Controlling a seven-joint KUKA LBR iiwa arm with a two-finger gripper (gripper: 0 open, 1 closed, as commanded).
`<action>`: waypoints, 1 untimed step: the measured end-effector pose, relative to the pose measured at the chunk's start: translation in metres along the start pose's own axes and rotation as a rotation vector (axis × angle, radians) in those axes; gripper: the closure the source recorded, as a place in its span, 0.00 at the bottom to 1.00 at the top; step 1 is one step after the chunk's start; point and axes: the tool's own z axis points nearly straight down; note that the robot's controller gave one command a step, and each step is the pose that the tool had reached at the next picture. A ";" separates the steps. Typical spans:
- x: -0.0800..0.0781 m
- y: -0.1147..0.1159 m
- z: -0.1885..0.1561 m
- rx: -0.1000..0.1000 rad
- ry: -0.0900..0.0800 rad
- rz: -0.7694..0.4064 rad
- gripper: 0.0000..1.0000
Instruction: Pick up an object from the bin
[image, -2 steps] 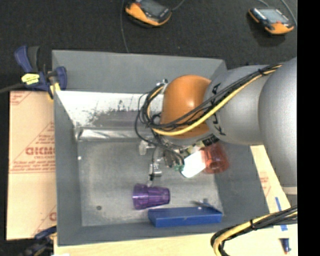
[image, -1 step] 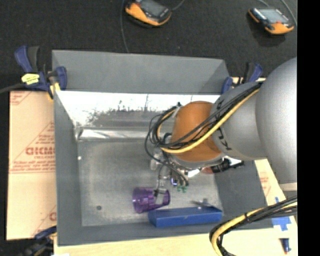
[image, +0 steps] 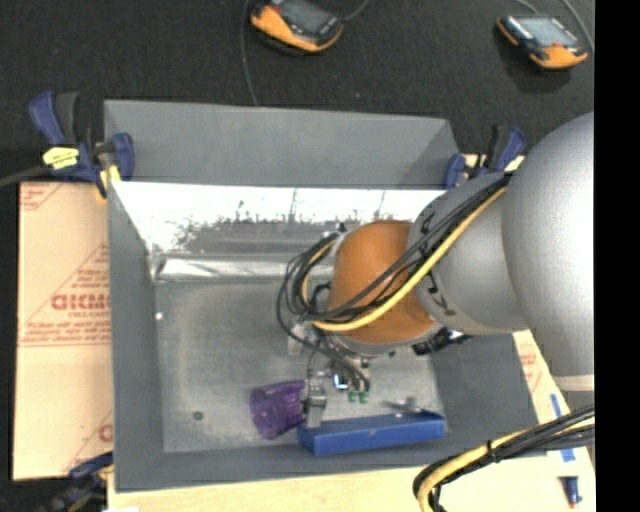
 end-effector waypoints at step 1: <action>0.010 0.006 0.001 0.000 -0.004 -0.002 0.00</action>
Offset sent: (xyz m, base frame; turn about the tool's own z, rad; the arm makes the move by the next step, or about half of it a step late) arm -0.0282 0.0309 -0.0053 -0.1421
